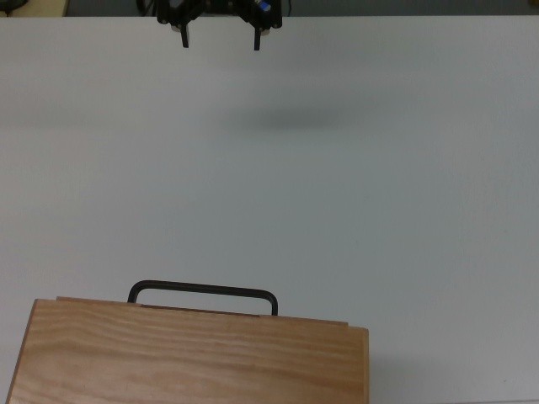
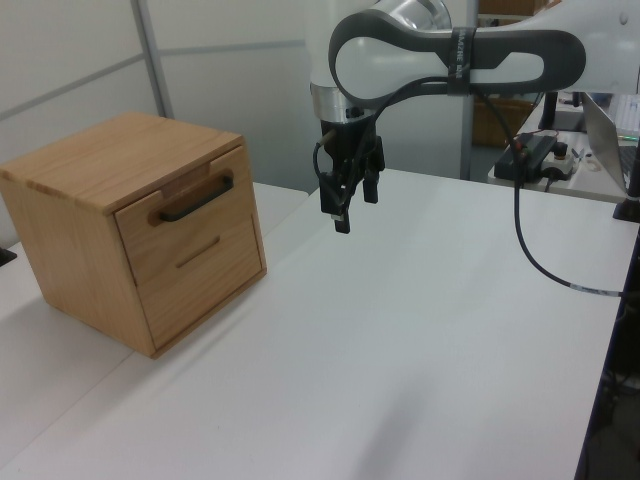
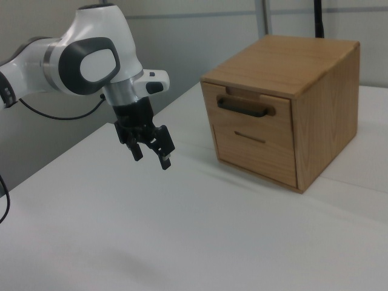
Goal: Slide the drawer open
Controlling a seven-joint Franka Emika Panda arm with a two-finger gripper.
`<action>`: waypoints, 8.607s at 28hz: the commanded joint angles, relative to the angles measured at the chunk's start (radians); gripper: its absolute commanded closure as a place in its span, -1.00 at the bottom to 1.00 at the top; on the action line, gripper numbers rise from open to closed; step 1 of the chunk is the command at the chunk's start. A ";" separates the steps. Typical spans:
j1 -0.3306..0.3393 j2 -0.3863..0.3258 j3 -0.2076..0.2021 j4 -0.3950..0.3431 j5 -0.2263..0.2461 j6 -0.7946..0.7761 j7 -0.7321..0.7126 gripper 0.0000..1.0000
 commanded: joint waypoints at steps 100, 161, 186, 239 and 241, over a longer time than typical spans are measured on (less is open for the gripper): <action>-0.018 0.515 0.001 0.123 -0.060 1.407 1.626 1.00; -0.027 -0.020 -0.003 -0.413 -0.055 0.953 1.636 1.00; -0.004 -0.123 0.006 -0.368 -0.055 0.530 1.642 1.00; 0.025 -0.125 0.016 -0.215 -0.050 0.240 0.979 -1.00; 0.024 -0.126 0.016 -0.209 -0.050 0.226 0.883 -1.00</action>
